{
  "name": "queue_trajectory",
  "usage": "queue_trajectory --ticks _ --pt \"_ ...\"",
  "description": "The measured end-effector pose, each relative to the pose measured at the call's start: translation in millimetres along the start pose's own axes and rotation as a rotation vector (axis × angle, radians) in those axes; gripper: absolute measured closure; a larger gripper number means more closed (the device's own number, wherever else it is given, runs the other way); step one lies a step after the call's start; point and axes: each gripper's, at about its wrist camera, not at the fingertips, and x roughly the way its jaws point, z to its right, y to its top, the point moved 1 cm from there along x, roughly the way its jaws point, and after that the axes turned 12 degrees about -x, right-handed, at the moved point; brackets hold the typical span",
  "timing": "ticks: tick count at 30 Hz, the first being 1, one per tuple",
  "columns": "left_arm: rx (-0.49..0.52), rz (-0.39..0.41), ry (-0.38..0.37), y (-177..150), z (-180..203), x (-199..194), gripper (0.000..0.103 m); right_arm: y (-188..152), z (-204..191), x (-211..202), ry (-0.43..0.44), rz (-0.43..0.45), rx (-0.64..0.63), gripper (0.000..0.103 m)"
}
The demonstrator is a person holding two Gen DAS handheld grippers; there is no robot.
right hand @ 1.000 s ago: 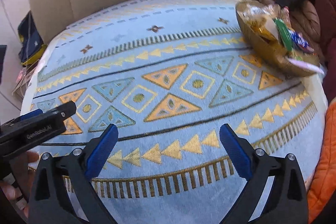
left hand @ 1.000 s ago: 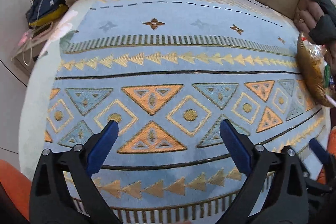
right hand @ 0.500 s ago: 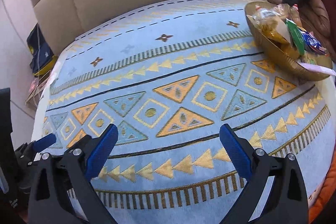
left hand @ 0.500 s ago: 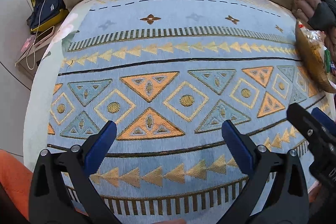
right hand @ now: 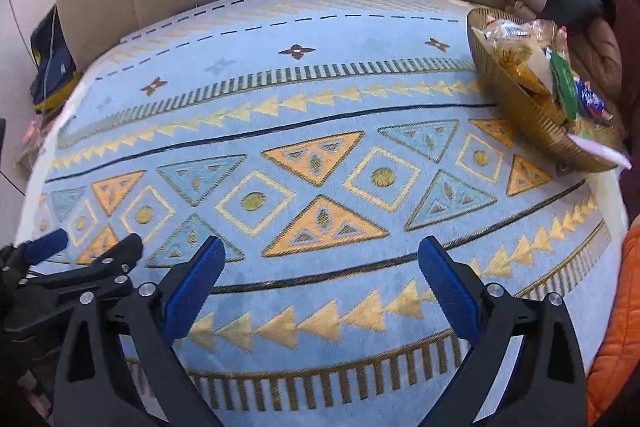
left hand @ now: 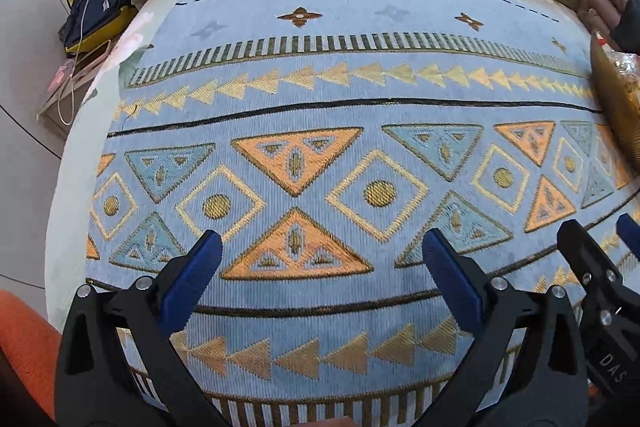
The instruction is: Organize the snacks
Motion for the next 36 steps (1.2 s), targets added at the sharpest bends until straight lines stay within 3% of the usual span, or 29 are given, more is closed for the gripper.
queue_trajectory --ticks 8,12,15,18,20,36 --pt "0.005 0.041 0.075 3.3 1.5 6.0 0.004 19.9 -0.1 25.8 -0.028 0.022 -0.052 0.005" --pt "0.031 -0.006 0.072 1.2 6.5 17.9 0.003 11.8 6.8 71.9 0.048 -0.106 -0.021 0.005" --pt "-0.016 -0.048 0.050 2.5 1.0 25.6 0.003 -0.8 7.4 60.9 0.043 0.010 -0.024 0.005" --pt "-0.021 -0.041 0.050 2.2 1.4 25.2 0.003 -5.0 7.8 57.3 0.032 0.024 0.008 0.005" --pt "-0.015 -0.044 0.051 1.9 2.4 25.4 0.003 -13.2 3.3 55.4 -0.007 0.088 0.028 0.005" --pt "-0.038 -0.055 0.042 -1.1 -0.7 26.5 0.003 -12.1 4.7 53.2 -0.005 0.080 0.033 0.005"
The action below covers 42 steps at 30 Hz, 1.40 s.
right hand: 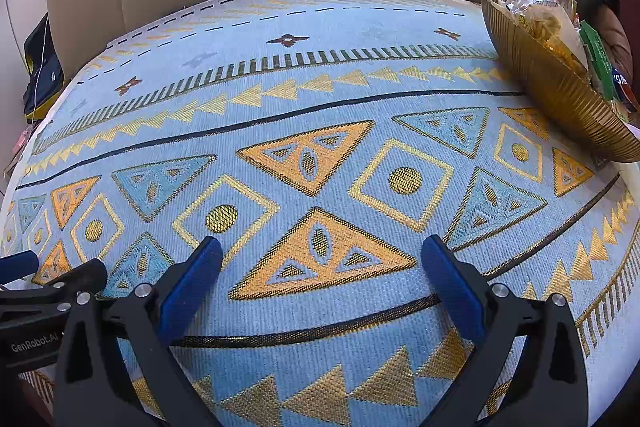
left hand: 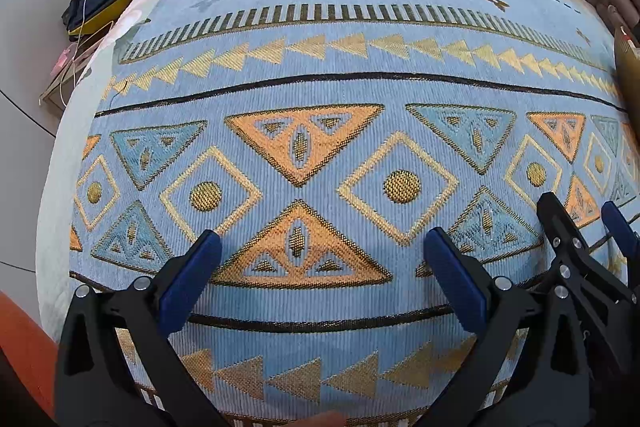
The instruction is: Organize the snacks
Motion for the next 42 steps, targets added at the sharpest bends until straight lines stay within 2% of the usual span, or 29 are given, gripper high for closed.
queue_trajectory --ticks 12,20,42 --pt "0.001 0.001 0.000 -0.3 0.8 0.2 0.003 -0.4 -0.4 0.1 0.000 0.000 -0.001 0.005" --pt "-0.017 -0.030 -0.016 5.3 -2.5 3.1 0.003 -0.3 -0.2 0.4 0.001 0.001 -0.002 0.005" --pt "-0.048 -0.008 -0.010 5.5 -4.0 3.8 0.003 0.1 -0.3 1.3 0.002 0.000 0.000 0.005"
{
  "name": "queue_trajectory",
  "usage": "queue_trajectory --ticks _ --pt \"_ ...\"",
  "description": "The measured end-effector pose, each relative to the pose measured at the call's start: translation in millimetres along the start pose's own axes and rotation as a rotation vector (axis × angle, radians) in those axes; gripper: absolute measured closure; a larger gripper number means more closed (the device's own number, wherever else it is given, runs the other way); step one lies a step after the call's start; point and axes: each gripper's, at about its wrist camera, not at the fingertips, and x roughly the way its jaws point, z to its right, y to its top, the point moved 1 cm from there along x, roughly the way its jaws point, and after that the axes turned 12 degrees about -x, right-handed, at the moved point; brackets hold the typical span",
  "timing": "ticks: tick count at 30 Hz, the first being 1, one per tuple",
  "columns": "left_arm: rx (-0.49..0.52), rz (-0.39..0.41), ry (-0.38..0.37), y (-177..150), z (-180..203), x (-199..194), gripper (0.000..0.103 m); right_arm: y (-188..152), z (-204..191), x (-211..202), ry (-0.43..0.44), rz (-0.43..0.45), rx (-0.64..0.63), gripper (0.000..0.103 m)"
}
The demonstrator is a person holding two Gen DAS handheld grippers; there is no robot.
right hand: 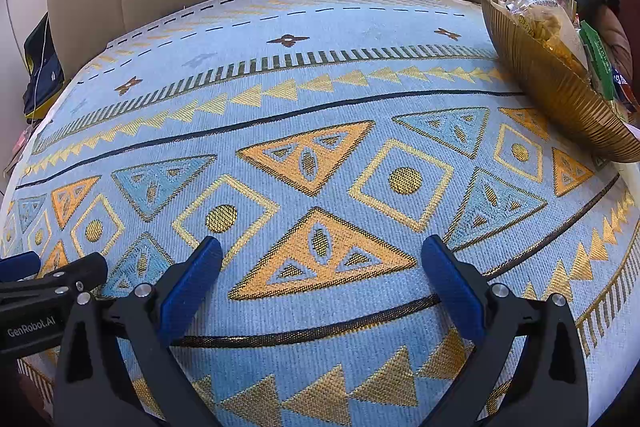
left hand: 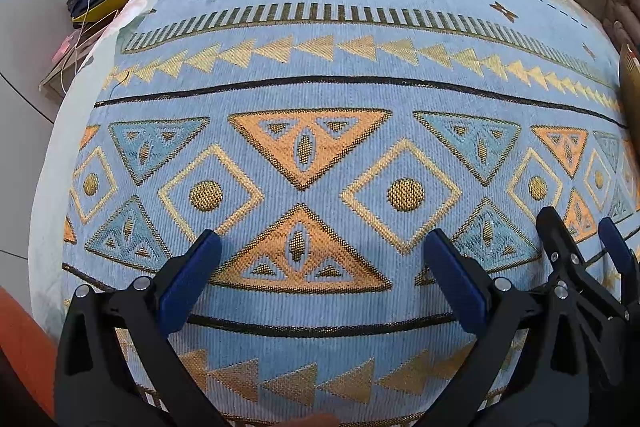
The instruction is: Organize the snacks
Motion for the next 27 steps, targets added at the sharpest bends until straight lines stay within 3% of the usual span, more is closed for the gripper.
queue_trajectory --ticks 14,18,27 --pt "-0.052 -0.055 0.001 10.2 -1.5 5.6 0.003 0.0 0.8 -1.3 0.000 -0.001 -0.001 0.005" --pt "-0.076 -0.040 -0.046 11.0 -9.6 4.9 0.003 -0.8 -0.1 -1.3 0.000 0.001 0.000 0.005" --pt "-0.040 -0.027 -0.013 6.4 -1.3 6.8 0.003 -0.6 -0.1 -1.1 0.000 0.000 0.000 0.005"
